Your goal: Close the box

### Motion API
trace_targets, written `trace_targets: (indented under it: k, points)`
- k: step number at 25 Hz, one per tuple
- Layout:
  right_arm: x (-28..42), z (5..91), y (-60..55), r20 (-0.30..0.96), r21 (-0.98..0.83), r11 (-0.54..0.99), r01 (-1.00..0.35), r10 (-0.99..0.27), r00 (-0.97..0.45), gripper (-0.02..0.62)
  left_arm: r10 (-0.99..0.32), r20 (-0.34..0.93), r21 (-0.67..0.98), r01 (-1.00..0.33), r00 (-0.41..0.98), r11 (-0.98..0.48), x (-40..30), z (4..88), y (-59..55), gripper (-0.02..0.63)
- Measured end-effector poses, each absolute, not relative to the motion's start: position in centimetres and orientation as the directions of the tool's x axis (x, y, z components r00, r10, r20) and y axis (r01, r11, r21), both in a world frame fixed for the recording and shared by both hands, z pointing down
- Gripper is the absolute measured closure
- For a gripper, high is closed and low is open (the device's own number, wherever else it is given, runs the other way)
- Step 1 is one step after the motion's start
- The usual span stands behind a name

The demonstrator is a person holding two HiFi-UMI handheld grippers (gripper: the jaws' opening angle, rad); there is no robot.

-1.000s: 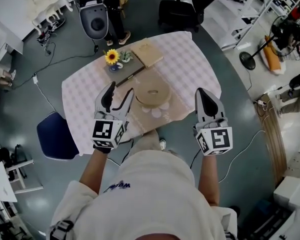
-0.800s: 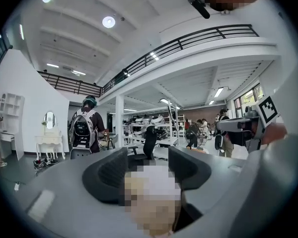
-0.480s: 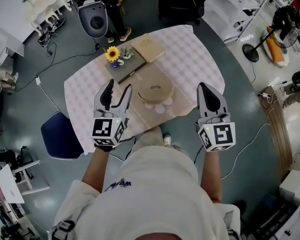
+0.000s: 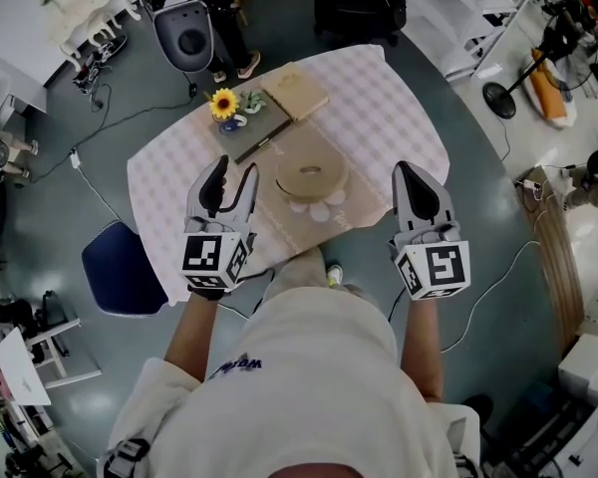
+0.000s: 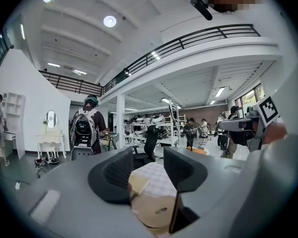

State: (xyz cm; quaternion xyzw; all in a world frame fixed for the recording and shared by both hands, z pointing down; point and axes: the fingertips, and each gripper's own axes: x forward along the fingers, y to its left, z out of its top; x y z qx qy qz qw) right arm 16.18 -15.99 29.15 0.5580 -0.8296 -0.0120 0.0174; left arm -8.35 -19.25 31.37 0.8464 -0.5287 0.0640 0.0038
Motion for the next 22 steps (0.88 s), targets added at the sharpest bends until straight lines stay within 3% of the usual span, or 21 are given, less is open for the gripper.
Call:
trace_targets:
  k: [22]
  points:
    - [15.99,28.58,-16.42,-0.003,0.040,0.401,-0.915,-0.916,-0.402,0.593,-0.903,0.105,-0.069,-0.902,0.417,-0.425,-8.28,30.92,-19.76,0.508]
